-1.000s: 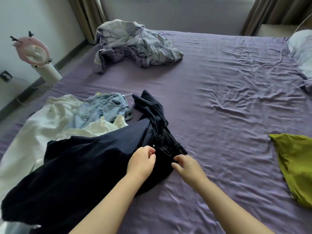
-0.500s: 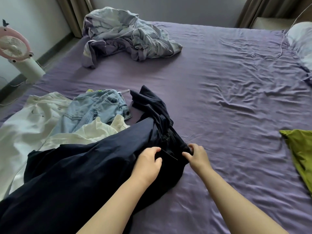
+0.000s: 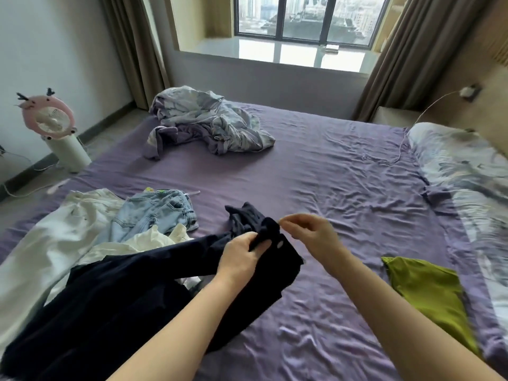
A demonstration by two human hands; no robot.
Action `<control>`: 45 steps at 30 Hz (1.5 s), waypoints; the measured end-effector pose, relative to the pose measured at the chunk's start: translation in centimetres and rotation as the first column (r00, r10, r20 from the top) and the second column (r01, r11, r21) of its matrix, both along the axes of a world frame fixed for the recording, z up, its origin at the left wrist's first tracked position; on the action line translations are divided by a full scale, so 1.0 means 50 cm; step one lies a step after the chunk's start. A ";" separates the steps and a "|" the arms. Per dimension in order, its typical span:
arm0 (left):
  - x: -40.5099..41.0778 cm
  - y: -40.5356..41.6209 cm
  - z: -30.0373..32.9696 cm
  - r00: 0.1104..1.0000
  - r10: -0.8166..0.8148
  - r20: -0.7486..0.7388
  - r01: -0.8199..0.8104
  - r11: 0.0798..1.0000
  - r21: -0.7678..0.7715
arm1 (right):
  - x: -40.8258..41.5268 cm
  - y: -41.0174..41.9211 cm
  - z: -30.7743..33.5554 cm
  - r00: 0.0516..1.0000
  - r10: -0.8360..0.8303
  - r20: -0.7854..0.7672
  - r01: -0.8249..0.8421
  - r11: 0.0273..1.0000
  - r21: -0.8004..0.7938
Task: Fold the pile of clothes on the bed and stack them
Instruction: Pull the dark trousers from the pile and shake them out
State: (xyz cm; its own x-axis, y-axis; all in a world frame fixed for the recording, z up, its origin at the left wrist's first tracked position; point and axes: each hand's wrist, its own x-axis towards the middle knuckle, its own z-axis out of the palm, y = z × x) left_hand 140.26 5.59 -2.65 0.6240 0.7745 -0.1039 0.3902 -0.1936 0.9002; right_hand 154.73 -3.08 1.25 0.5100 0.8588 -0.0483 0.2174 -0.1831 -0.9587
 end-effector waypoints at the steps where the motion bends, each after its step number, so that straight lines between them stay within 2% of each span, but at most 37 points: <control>1: -0.008 -0.004 0.041 0.998 0.029 0.055 -0.027 0.999 -0.043 | 0.011 -0.015 0.032 0.999 0.033 0.031 -0.033 0.999 0.012; 4: -0.030 -0.023 0.170 0.979 0.082 0.184 -0.063 0.992 -0.111 | 0.040 -0.062 0.113 0.979 0.164 0.117 -0.162 0.986 -0.026; 6: -0.034 -0.040 0.263 0.953 0.072 0.295 -0.029 0.988 -0.150 | 0.047 -0.096 0.162 0.962 0.251 0.108 -0.244 0.967 -0.080; 8: -0.033 -0.057 0.357 0.921 0.042 0.387 0.014 0.990 -0.141 | 0.048 -0.129 0.211 0.952 0.298 0.068 -0.295 0.954 -0.061; 10: -0.030 -0.072 0.447 0.899 0.009 0.438 0.041 0.994 -0.104 | 0.055 -0.157 0.266 0.954 0.273 0.126 -0.275 0.962 -0.002; 15: -0.019 -0.122 0.609 0.863 -0.022 0.505 0.069 0.995 -0.074 | 0.103 -0.246 0.454 0.856 0.102 0.507 -0.168 0.982 0.086; 19: -0.002 -0.161 0.683 0.843 -0.010 0.538 0.075 0.992 -0.099 | 0.143 -0.317 0.589 0.787 0.050 0.615 -0.148 0.983 0.110; 24: 0.006 -0.193 0.768 0.836 -0.226 0.500 0.254 0.967 0.012 | 0.189 -0.397 0.719 0.684 -0.012 0.730 -0.099 0.989 0.109; 28: 0.003 -0.230 0.838 0.823 -0.477 0.310 0.455 0.879 0.145 | 0.210 -0.461 0.805 0.703 -0.026 0.711 -0.100 0.986 0.135; 30: 0.002 -0.252 0.866 0.817 -0.534 0.218 0.504 0.845 0.179 | 0.219 -0.487 0.837 0.690 -0.024 0.723 -0.086 0.990 0.114; 34: 0.006 -0.276 0.884 0.884 -0.461 0.077 0.423 0.860 0.286 | 0.256 -0.533 0.854 0.698 -0.039 0.715 -0.028 0.996 0.081; 39: 0.028 -0.302 0.836 0.938 -0.346 -0.024 0.338 0.894 0.295 | 0.279 -0.567 0.812 0.580 -0.086 0.810 0.083 0.996 0.046; 45: 0.058 -0.324 0.759 0.956 -0.273 0.110 0.245 0.946 0.213 | 0.286 -0.611 0.771 0.594 -0.007 0.804 0.034 0.999 -0.016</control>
State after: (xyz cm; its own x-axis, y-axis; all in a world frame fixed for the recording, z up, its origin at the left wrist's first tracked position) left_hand 143.15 -10.59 35.28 0.8032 0.5808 0.1321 0.1800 -0.4481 0.8757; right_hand 169.04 -33.62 39.81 0.3714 0.8526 0.3676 0.8934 -0.2204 -0.3914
